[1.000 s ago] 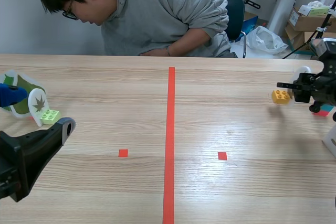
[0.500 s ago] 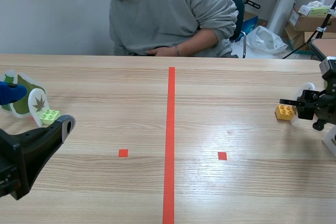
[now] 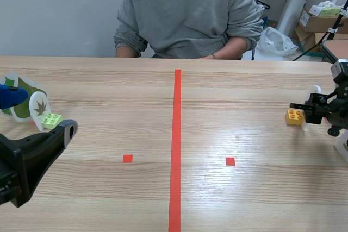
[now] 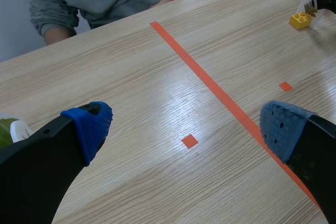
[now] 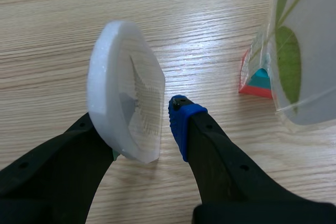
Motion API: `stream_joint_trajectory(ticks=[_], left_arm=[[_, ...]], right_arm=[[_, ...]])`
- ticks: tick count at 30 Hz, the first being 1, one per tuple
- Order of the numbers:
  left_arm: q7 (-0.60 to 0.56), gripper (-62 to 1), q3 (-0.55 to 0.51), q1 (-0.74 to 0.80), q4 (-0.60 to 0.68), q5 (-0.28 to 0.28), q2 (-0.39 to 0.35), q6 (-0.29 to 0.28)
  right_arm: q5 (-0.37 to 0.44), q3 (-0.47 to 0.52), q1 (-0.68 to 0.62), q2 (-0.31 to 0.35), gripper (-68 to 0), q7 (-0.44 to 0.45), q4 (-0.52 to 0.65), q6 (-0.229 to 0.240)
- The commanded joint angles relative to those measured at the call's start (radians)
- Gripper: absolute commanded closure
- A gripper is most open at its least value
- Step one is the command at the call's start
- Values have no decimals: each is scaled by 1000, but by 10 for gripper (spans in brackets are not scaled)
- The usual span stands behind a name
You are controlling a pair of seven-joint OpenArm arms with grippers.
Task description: Do the leaf sorting experiment
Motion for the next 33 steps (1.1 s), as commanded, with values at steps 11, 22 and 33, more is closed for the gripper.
stream_joint_trajectory(ticks=[11,22,33], left_arm=[[-14,-602,-5,8,11,-10,2,1],[-14,-602,-5,8,11,-10,2,1],[-14,-602,-5,8,11,-10,2,1]], right_arm=[[3,19,-15,15,-180,-57,149,0],[3,105,-159,23,-281,-163,472,39],[28,201,-422,90,-493,-184,855,183]])
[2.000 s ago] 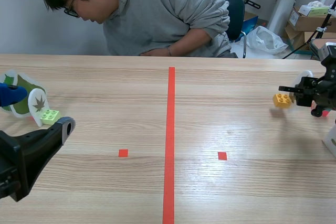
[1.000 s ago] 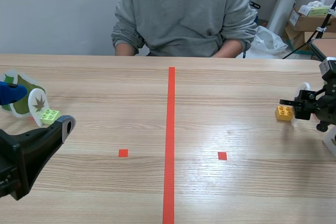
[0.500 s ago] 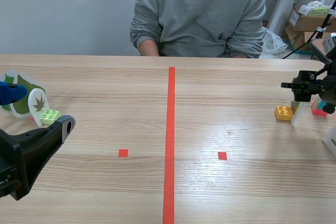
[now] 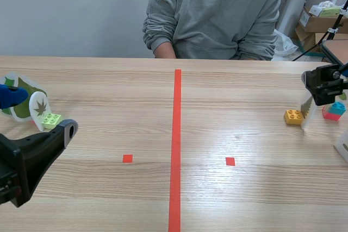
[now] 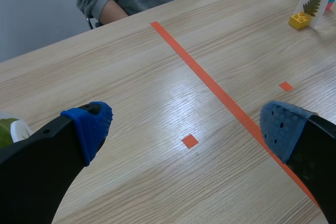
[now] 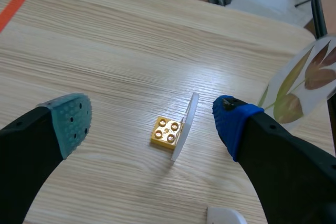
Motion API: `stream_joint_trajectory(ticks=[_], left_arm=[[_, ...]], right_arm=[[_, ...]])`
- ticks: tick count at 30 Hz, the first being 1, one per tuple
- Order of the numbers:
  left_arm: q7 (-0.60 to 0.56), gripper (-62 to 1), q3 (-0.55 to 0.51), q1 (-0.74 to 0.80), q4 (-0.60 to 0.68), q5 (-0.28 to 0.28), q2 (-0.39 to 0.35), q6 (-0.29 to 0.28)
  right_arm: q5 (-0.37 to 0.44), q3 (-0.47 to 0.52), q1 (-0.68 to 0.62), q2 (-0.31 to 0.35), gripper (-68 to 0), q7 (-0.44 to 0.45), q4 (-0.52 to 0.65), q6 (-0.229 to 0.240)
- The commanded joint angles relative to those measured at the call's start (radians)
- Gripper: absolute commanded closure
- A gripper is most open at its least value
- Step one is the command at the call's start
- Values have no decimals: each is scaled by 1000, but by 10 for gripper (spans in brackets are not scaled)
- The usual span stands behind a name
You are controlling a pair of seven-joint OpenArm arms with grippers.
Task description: Do the leaf sorting experiment
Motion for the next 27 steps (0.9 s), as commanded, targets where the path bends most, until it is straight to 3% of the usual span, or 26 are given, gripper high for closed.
stream_joint_trajectory(ticks=[1,10,20,27], left_arm=[[-14,-602,-5,8,11,-10,2,1],[-14,-602,-5,8,11,-10,2,1],[-21,-602,-5,8,11,-10,2,1],[-22,-602,-5,8,11,-12,2,1]], right_arm=[[29,27,-27,28,-509,19,49,21],[177,144,-219,34,-565,-5,303,211],[325,168,-360,33,-565,-96,473,299],[416,167,-476,26,-565,-117,504,340]])
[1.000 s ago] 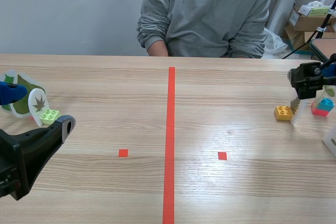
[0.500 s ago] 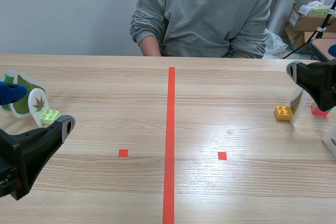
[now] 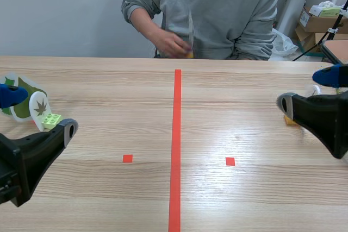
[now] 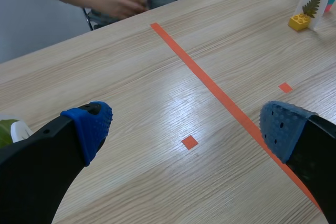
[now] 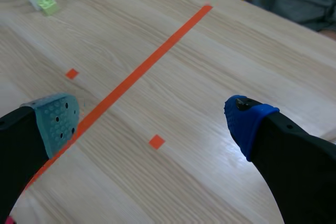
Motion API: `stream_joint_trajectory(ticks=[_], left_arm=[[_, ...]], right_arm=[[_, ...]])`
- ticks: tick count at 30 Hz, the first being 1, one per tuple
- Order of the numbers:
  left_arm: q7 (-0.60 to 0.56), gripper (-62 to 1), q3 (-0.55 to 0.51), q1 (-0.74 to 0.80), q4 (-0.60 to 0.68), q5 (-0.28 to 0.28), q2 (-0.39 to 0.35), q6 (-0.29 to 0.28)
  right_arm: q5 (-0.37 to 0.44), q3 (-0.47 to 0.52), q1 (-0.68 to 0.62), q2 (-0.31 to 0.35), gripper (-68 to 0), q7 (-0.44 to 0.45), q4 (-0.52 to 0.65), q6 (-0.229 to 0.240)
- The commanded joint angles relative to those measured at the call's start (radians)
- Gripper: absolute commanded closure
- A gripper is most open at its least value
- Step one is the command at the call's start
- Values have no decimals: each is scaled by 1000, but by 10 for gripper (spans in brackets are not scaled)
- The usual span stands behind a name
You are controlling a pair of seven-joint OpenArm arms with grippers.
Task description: Do the leaf sorting experiment
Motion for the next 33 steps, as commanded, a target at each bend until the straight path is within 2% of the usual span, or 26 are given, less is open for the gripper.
stream_joint_trajectory(ticks=[1,4,8,12,33], left_arm=[[-18,-602,-5,8,11,-13,2,1],[-22,-602,-5,8,11,-19,2,1],[-24,-602,-5,8,11,-63,2,0],[-23,-602,-5,8,11,-63,2,0],[-24,-602,-5,8,11,-66,2,-6]], right_arm=[[31,5,-25,8,-569,13,1,5],[46,5,-66,0,-603,10,1,5],[66,5,-104,-15,-606,-5,1,5],[99,5,-126,-25,-606,-32,1,5],[83,5,-120,-31,-606,-48,1,5]])
